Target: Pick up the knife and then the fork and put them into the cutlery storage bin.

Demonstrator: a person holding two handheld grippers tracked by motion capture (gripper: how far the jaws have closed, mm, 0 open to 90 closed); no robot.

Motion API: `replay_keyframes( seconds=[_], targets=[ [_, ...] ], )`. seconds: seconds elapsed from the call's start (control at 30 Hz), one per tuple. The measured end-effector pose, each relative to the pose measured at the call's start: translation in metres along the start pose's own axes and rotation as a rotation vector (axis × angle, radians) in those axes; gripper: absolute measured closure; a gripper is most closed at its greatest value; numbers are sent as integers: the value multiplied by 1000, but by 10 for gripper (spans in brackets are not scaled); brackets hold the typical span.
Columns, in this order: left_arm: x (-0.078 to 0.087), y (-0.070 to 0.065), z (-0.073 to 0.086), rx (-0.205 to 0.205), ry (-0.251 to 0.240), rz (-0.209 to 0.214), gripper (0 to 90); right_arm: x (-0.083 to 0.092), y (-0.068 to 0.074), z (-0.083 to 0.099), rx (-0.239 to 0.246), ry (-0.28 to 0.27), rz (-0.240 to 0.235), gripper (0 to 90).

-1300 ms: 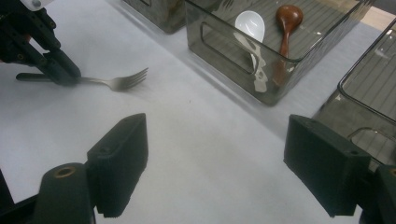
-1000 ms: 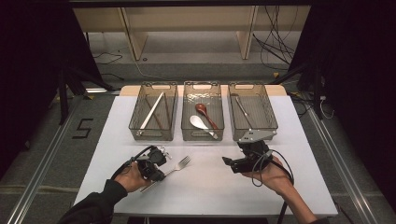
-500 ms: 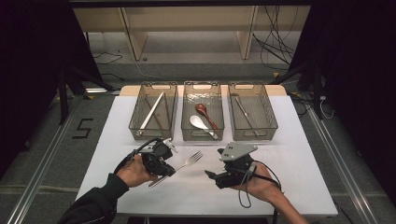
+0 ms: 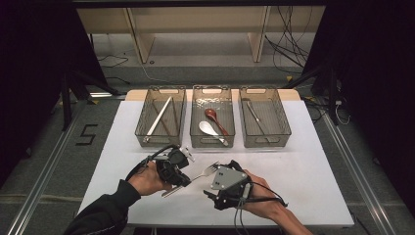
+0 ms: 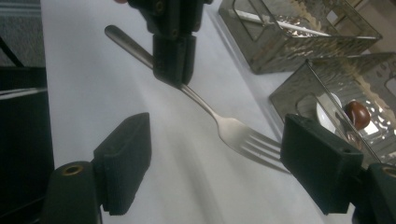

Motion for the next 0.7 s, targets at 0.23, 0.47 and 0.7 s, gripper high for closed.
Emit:
replay_keyframes(
  seconds=[0.23, 0.47, 0.7],
  targets=[
    [0, -5, -4, -23, 7, 14, 834, -9, 8, 2, 114, 22, 46, 291],
    [-1, -10, -8, -42, 18, 26, 833, -19, 16, 6, 248, 44, 101, 395],
    [-2, -13, -10, -54, 38, 46, 834, -28, 26, 9, 406, 57, 135, 548]
  ],
)
Point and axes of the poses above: each handheld gripper's, and its own axes: x roughly backward along the jaws, z roughly out of its underside, y roughly to its left, the point moved 1 cm from there along -x, roughly forward along the jaws, and after that the axes turned 10 degrees about z, right-handed, at the moved point
